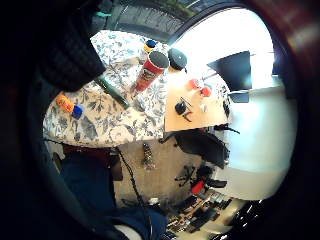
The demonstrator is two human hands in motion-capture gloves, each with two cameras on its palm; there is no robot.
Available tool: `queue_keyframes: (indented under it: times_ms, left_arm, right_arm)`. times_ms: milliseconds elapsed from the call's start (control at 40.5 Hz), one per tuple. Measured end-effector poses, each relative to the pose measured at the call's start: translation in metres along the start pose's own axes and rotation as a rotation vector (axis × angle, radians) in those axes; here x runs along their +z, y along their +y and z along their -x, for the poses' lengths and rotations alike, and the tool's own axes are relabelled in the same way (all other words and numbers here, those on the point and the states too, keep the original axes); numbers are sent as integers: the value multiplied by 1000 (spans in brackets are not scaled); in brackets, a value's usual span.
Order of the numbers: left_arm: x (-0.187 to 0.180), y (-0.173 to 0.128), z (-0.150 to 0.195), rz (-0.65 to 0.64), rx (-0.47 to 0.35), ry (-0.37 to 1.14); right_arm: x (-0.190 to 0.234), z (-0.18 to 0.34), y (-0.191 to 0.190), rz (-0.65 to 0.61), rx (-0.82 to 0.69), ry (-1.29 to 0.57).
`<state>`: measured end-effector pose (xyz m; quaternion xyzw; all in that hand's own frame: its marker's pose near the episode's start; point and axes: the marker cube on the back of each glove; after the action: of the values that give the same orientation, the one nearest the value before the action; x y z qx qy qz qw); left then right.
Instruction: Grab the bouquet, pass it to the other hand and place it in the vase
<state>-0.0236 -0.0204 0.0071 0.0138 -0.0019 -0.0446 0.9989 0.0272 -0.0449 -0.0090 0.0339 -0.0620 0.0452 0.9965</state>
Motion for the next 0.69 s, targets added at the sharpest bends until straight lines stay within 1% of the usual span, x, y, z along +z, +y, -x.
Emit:
queue_keyframes:
  times_ms: [99,197,271,345,444,543,592,691]
  left_arm:
    - [-2,10,-4,39,-9,11]
    - [-1,9,-3,52,-27,-8]
    - [-1,7,-3,35,-22,-9]
    - [3,3,-4,33,-9,5]
    - [4,5,-7,38,11,23]
    - [4,5,-10,-5,50,24]
    - [5,9,-13,-18,72,27]
    - [6,21,-22,-16,100,30]
  right_arm:
    - [10,2,-4,35,-2,-8]
    - [14,4,-3,55,-7,-4]
    - [9,7,4,63,-15,-4]
    - [3,10,7,67,-18,-15]
    - [1,7,-3,60,5,-31]
    - [-11,7,-4,28,22,-60]
    - [-18,7,-3,27,43,-84]
    - [-20,3,-9,68,106,-145]
